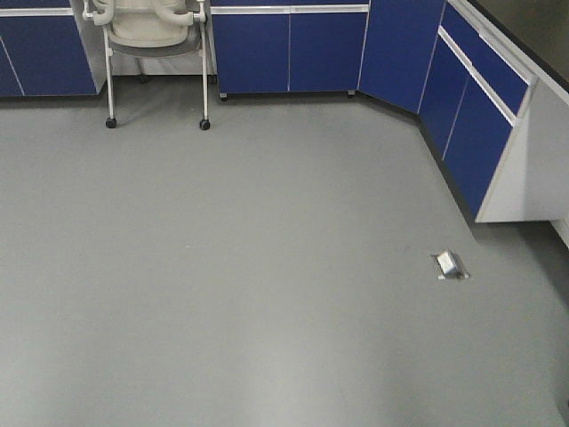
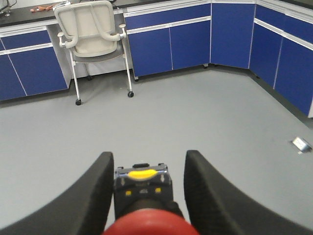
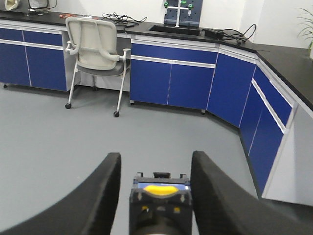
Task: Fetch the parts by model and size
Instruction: 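Drive the base to the bench with the red tray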
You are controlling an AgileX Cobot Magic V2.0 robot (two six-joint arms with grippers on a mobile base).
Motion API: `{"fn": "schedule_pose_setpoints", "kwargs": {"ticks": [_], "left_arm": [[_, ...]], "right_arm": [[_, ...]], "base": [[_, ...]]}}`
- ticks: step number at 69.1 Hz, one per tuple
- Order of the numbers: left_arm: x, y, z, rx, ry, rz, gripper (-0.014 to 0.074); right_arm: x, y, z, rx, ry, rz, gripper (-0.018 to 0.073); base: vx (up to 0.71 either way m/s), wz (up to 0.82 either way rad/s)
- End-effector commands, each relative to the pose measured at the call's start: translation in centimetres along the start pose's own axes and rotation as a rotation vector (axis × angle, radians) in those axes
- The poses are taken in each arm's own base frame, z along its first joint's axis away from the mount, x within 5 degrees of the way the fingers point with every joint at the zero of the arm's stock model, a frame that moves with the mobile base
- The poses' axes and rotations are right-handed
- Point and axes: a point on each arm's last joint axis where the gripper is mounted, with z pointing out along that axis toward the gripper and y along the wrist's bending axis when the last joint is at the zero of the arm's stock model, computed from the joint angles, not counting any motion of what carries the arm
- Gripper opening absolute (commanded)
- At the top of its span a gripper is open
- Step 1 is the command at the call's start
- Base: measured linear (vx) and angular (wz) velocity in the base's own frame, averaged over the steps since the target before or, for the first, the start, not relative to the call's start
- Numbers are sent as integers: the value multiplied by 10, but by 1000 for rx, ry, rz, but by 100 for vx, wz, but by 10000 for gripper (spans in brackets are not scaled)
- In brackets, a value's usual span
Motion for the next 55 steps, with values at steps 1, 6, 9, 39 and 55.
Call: {"fn": "schedule_pose_setpoints", "kwargs": {"ticks": [1, 6, 9, 39, 55], "left_arm": [[-12, 1, 0, -3, -77, -5, -6], [-12, 1, 0, -3, -77, -5, -6], [-12, 1, 0, -3, -77, -5, -6], [-12, 1, 0, -3, -77, -5, -6], [-12, 1, 0, -3, -77, -5, -6]], "right_arm": [[-14, -1, -2, 11, -88, -11, -5], [-14, -1, -2, 11, -88, -11, -5], [-14, -1, -2, 11, -88, -11, -5], [-14, -1, -2, 11, -88, -11, -5], [-14, -1, -2, 11, -88, -11, -5]], "base": [[65, 5], [65, 4], [64, 3], [63, 0], [61, 1]]}}
